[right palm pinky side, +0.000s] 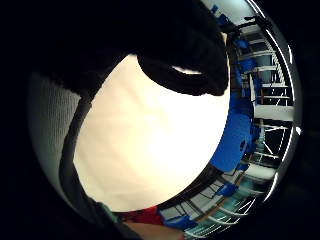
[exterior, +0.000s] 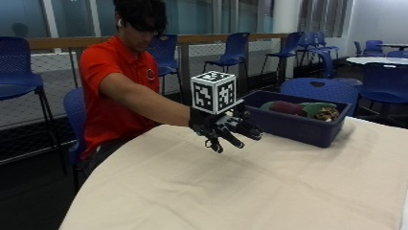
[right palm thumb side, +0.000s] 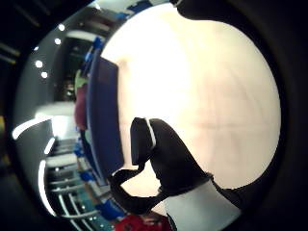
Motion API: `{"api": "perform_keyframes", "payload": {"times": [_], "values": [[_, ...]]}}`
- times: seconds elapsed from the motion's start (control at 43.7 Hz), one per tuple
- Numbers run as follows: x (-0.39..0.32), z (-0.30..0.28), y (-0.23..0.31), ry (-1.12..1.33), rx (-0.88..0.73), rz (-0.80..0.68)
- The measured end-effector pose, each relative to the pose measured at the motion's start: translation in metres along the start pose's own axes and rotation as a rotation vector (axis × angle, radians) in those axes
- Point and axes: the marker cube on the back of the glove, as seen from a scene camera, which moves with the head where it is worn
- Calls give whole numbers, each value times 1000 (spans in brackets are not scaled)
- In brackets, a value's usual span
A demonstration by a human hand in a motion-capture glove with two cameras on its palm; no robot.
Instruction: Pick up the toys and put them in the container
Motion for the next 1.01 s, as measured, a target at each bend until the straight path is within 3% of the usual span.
{"api": "perform_keyframes", "payload": {"times": [1.007], "values": [[22,25,48,-40,-16,-16]]}}
